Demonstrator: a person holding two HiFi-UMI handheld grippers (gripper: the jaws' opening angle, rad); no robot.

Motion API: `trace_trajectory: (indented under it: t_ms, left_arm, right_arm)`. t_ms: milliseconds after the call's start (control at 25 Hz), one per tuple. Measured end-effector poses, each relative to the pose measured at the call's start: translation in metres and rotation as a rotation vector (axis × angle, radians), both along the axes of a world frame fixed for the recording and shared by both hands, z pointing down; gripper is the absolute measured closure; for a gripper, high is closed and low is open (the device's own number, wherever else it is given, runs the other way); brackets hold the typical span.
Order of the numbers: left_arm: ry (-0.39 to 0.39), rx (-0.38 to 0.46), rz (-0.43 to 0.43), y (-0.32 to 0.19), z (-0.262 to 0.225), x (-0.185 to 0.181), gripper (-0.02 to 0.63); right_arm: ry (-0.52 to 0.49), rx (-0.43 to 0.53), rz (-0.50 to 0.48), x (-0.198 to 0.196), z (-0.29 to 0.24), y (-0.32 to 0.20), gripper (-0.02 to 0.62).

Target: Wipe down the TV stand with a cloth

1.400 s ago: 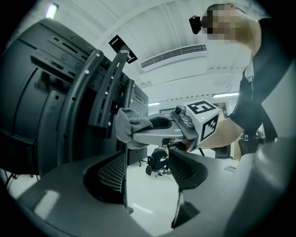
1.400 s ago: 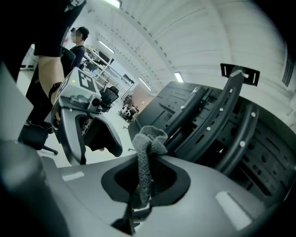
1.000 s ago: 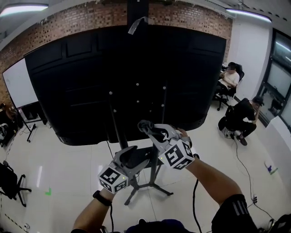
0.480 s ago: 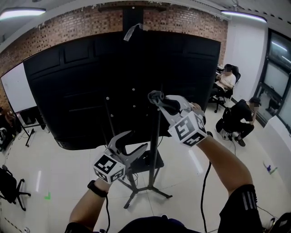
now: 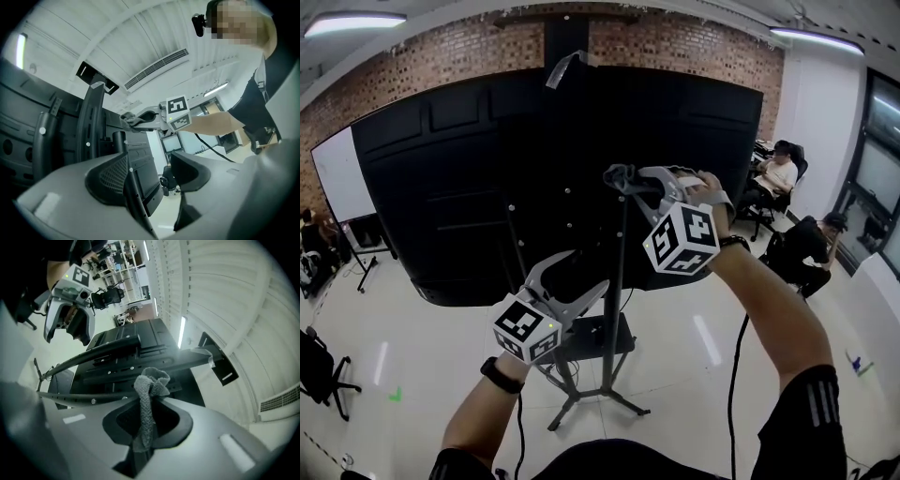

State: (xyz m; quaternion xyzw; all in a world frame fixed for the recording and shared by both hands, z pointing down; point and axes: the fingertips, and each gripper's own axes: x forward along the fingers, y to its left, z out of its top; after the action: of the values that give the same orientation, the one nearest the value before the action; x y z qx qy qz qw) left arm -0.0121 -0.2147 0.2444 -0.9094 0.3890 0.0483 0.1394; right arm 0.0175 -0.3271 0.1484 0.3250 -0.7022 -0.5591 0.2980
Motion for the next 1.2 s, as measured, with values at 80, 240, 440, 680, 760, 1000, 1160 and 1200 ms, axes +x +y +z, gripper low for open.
trace_trajectory:
  t_ms: [80, 240, 440, 680, 760, 1000, 1160, 1200]
  left_arm:
    - [0.01, -0.006, -0.022, -0.005, -0.002, -0.001, 0.298]
    - [0.021, -0.018, -0.051, -0.015, 0.008, -0.002, 0.298]
    - [0.039, -0.033, -0.083, -0.018, 0.016, -0.002, 0.299]
    - [0.042, -0.053, -0.103, -0.022, 0.027, 0.003, 0.299]
    - [0.044, -0.061, -0.106, -0.022, 0.031, 0.005, 0.299]
    - [0.042, -0.077, -0.114, -0.021, 0.04, 0.013, 0.301]
    - [0.043, -0.082, -0.123, -0.019, 0.044, 0.016, 0.299]
    - [0.045, -0.084, -0.126, -0.018, 0.045, 0.016, 0.301]
  right_arm:
    - [0.046, 0.023, -0.001, -0.007, 0.008, -0.006, 0.558]
    - [0.088, 0.052, -0.024, -0.013, 0.023, -0.011, 0.558]
    - [0.03, -0.009, -0.063, -0.005, 0.036, -0.015, 0.56]
    - [-0.02, -0.028, -0.084, 0.003, 0.054, -0.016, 0.56]
    - [-0.017, -0.032, -0.093, 0.002, 0.064, -0.014, 0.56]
    - [0.065, -0.056, -0.103, -0.004, 0.108, -0.011, 0.56]
    - [0.09, -0.077, -0.097, -0.004, 0.125, -0.012, 0.56]
    - [0.084, -0.088, -0.095, -0.003, 0.128, -0.013, 0.56]
